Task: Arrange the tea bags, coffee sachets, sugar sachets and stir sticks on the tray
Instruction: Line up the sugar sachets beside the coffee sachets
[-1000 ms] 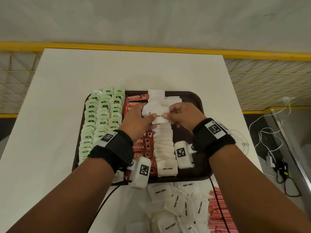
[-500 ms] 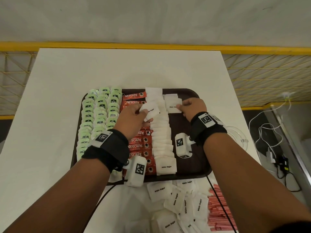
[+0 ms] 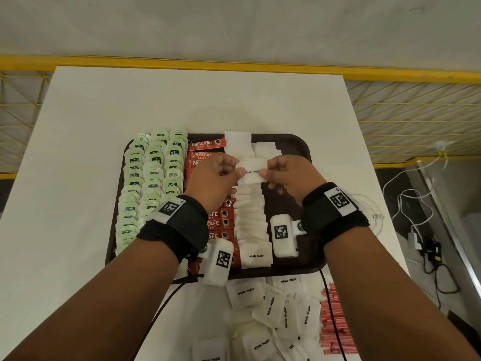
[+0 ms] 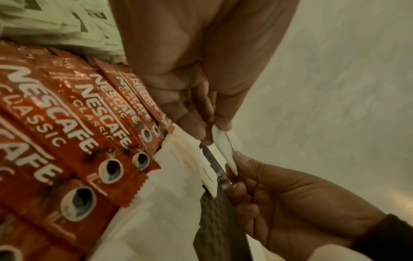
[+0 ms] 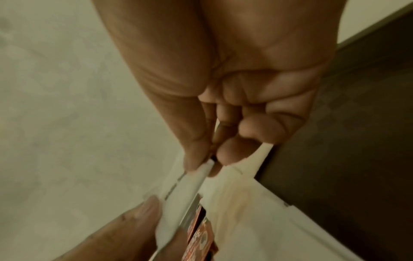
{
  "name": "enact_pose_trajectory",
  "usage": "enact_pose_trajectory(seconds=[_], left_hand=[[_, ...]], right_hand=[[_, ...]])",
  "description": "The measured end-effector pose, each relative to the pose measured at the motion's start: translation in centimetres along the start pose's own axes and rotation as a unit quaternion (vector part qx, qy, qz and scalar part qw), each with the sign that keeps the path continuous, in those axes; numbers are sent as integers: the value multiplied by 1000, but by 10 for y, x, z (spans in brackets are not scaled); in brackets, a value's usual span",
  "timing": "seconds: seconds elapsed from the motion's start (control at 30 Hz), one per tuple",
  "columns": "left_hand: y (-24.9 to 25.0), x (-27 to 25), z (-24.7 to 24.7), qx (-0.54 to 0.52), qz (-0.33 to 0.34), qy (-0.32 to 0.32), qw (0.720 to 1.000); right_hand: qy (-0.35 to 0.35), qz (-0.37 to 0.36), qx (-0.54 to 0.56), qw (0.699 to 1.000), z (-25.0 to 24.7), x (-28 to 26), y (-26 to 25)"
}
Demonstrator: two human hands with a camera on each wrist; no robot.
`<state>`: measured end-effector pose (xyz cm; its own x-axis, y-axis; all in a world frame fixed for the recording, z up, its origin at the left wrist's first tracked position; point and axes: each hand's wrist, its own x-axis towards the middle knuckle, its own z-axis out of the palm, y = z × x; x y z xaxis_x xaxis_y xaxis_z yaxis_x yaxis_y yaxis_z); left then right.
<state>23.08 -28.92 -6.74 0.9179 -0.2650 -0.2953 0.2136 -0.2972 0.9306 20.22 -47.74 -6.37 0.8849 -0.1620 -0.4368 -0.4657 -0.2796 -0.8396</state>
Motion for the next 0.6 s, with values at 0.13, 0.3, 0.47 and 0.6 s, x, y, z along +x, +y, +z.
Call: enact_pose_trajectory(seconds=[0.13, 0.3, 0.47, 0.6], left_hand=[[-2, -3, -2, 10, 0, 9, 1000], [-4, -13, -6, 17, 0, 10, 1000], [-8, -28, -12, 33, -4, 14, 999], [-10, -48, -19, 54, 8, 28, 998]], right_hand=[[117, 23, 22, 993, -13, 10, 21], [143, 66, -53, 986, -18, 21, 34], [147, 74, -154, 974, -16, 34, 32], [164, 74, -184, 966, -14, 26, 31]])
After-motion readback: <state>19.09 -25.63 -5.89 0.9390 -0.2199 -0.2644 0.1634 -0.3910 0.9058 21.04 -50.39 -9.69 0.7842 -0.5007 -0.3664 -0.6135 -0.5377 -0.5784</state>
